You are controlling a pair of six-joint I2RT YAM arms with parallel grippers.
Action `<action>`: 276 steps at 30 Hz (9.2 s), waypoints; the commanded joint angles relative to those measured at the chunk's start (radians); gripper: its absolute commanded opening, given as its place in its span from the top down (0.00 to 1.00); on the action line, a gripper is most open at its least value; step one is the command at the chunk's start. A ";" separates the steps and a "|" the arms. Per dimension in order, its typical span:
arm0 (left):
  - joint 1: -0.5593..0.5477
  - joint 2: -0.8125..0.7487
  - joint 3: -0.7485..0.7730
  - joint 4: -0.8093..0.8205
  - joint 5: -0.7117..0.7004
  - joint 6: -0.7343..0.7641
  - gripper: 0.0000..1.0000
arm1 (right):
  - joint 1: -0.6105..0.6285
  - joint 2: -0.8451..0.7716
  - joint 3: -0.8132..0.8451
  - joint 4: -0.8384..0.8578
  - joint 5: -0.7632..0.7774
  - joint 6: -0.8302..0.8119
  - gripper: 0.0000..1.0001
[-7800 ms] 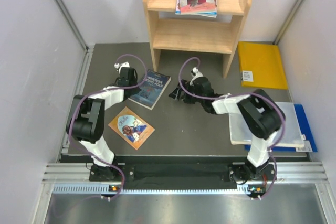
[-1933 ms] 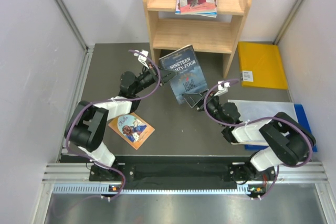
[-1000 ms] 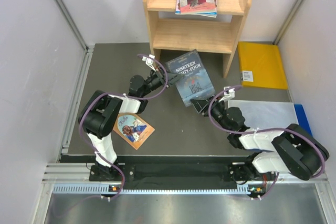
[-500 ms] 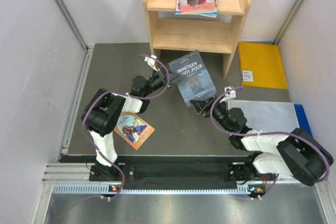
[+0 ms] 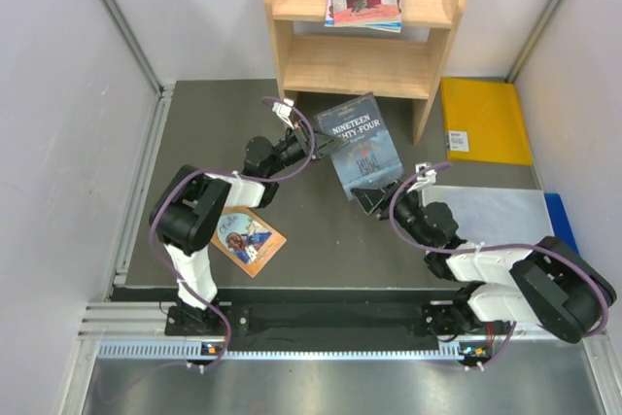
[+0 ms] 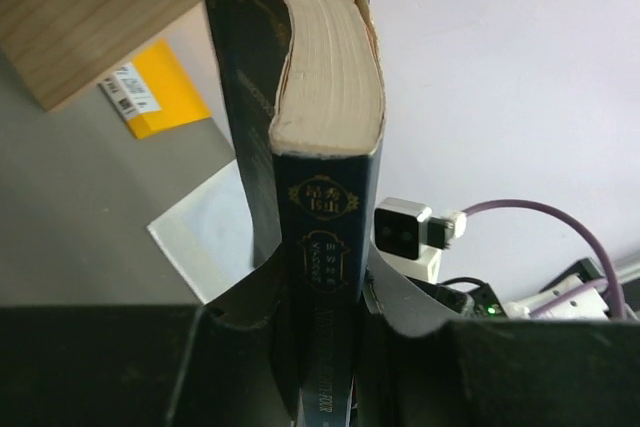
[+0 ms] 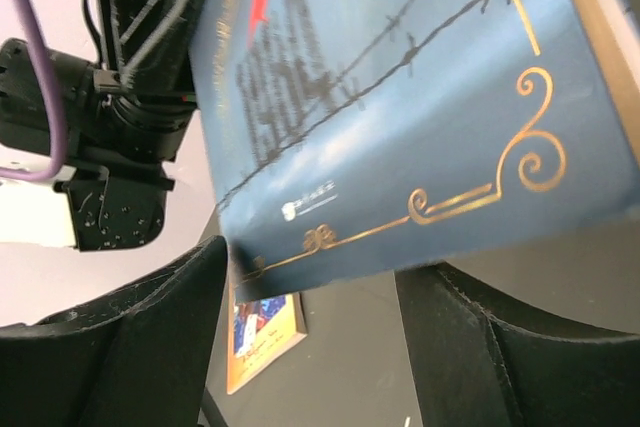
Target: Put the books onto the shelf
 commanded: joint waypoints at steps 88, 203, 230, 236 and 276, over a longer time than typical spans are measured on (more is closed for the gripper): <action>0.073 -0.742 -0.244 -0.946 0.014 0.776 0.13 | -0.220 0.365 0.795 -0.153 0.297 0.155 1.00; 0.053 -0.738 -0.353 -0.865 0.054 0.721 0.15 | -0.458 0.452 0.815 -0.365 -0.087 0.499 0.53; 0.248 -0.624 -0.249 -1.477 -0.549 0.622 1.00 | -0.067 0.185 0.798 -1.026 -0.075 -0.419 0.00; 0.262 -0.741 -0.326 -1.642 -0.798 0.448 1.00 | 0.074 0.303 0.815 -1.065 -0.050 -0.423 0.00; 0.283 -0.624 -0.487 -1.615 -0.836 0.275 1.00 | 0.304 0.977 1.197 -0.766 -0.792 0.008 0.44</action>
